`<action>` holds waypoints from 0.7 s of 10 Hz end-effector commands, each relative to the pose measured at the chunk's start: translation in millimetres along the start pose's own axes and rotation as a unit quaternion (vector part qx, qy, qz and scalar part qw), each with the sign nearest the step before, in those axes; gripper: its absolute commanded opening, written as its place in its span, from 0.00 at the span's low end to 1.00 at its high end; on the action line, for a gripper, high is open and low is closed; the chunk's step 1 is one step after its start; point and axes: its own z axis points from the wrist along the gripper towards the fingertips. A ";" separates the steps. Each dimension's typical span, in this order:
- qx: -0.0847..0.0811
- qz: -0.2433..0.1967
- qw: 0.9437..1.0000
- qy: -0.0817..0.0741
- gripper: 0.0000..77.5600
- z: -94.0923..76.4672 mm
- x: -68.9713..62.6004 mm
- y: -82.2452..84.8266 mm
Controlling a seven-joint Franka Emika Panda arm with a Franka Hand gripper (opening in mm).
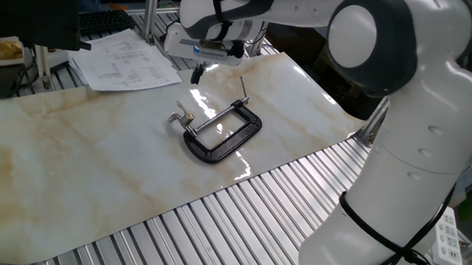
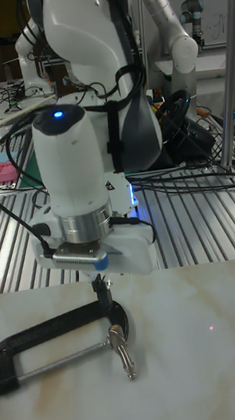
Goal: Turn on the water tap
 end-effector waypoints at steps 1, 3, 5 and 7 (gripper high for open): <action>-0.003 -0.003 1.000 -0.008 0.00 17.2 -2.7 3.5; -0.004 -0.006 1.000 -0.010 0.00 29.4 -5.5 2.3; -0.006 -0.006 1.000 -0.011 0.00 38.4 -7.7 1.6; -0.007 -0.006 1.000 -0.013 0.00 46.7 -8.7 2.1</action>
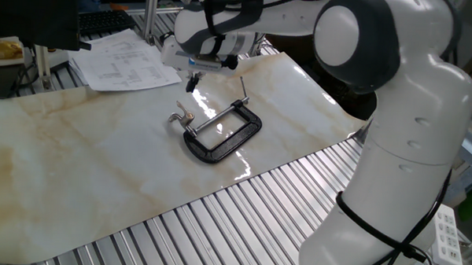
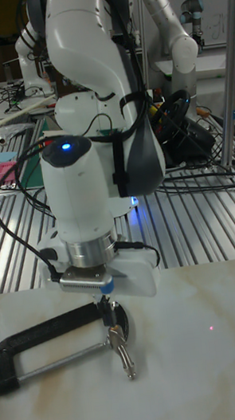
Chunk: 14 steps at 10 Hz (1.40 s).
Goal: Turn on the water tap
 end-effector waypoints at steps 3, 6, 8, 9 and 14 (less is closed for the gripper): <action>-0.005 -0.010 1.000 -0.008 0.00 28.6 -9.2 2.1; -0.006 -0.016 1.000 -0.010 0.00 36.2 -15.0 2.7; -0.007 -0.018 1.000 -0.011 0.00 40.5 -18.2 2.1; -0.007 -0.018 1.000 -0.012 0.00 41.4 -18.7 2.0; -0.010 -0.019 1.000 -0.019 0.00 54.2 -19.5 0.7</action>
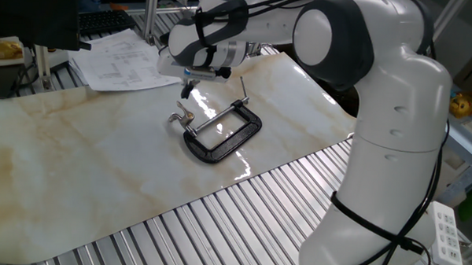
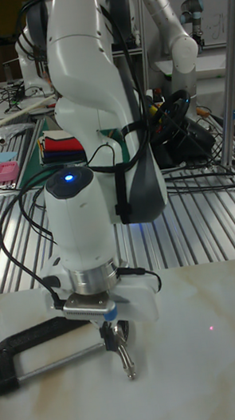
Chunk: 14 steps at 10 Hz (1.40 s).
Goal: Turn on the water tap
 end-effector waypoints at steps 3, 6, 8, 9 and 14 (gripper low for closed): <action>-0.004 0.001 1.000 -0.006 0.00 8.9 -1.3 -1.1; -0.010 0.004 1.000 -0.006 0.00 12.2 -0.3 -0.7; -0.012 0.012 1.000 -0.007 0.00 12.7 1.7 2.4; -0.012 0.014 1.000 -0.007 0.00 12.6 2.6 3.9; -0.014 0.022 1.000 -0.007 0.00 13.4 6.4 9.1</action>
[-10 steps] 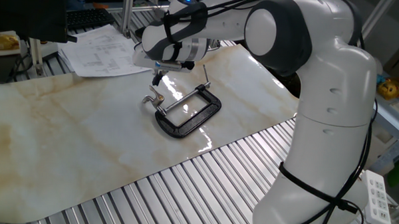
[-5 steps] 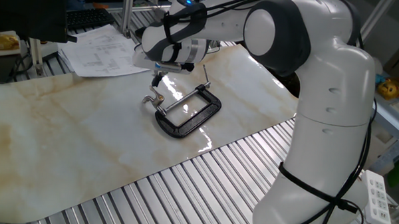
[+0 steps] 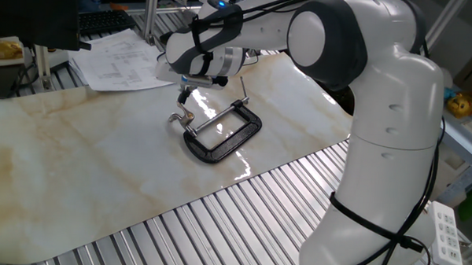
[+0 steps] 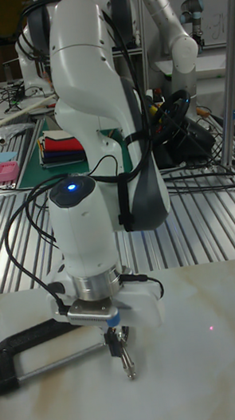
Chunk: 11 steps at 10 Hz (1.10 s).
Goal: Turn on the water tap
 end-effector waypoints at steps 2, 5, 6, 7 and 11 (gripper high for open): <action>-0.002 0.014 1.000 -0.002 0.00 -2.5 6.8 9.7; -0.002 0.020 1.000 -0.002 0.00 -3.8 13.4 15.1; -0.002 0.022 1.000 -0.002 0.00 -4.9 17.8 18.0; -0.003 0.022 1.000 -0.005 0.00 -4.9 20.9 18.4; -0.005 0.028 1.000 -0.010 0.00 -4.9 29.5 21.7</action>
